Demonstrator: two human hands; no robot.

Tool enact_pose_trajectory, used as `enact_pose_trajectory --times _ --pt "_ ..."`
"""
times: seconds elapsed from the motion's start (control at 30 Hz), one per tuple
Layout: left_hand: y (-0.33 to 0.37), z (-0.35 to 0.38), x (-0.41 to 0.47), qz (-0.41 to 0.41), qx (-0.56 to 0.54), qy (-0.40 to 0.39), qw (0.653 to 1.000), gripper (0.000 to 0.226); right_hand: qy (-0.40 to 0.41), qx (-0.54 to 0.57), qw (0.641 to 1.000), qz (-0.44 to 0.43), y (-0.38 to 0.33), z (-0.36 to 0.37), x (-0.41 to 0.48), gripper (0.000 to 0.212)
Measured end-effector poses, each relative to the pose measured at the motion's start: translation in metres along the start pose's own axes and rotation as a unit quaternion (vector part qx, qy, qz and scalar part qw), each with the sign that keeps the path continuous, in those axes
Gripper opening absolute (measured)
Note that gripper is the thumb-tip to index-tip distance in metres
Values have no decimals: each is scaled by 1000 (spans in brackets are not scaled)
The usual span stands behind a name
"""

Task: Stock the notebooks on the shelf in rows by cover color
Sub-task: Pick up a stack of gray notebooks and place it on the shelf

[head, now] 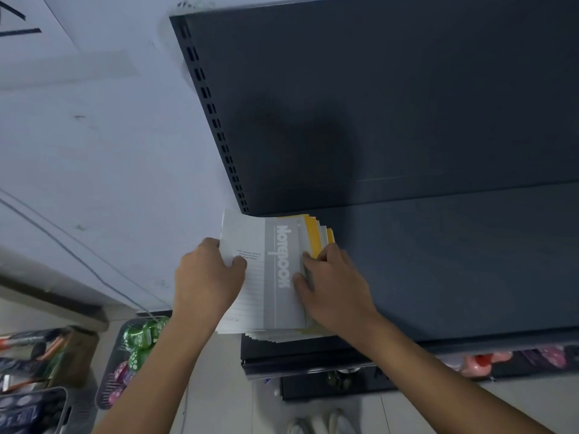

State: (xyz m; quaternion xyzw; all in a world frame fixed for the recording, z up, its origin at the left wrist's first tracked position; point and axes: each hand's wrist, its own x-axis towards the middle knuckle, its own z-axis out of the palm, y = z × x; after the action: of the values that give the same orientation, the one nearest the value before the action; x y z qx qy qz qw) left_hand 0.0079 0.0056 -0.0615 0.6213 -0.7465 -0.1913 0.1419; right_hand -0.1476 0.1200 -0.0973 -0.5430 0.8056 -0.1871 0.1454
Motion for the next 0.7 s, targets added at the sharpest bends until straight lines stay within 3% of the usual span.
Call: enact_pose_trajectory --times 0.17,0.3,0.4,0.6,0.7 --pt "2 -4 -2 -12 5 -25 1000 18 -9 53 998 42 1 0 4 25" --pt "4 -7 -4 -25 -56 -48 997 28 -14 76 995 61 3 -2 8 31" --pt "9 -10 -6 -16 -103 -66 992 24 -15 119 990 77 7 -2 12 31" --pt "27 -13 -9 -38 -251 -157 954 20 -23 295 944 148 11 -16 19 41" --pt "41 -3 -14 10 -211 -165 963 15 -10 298 940 163 14 -26 14 30"
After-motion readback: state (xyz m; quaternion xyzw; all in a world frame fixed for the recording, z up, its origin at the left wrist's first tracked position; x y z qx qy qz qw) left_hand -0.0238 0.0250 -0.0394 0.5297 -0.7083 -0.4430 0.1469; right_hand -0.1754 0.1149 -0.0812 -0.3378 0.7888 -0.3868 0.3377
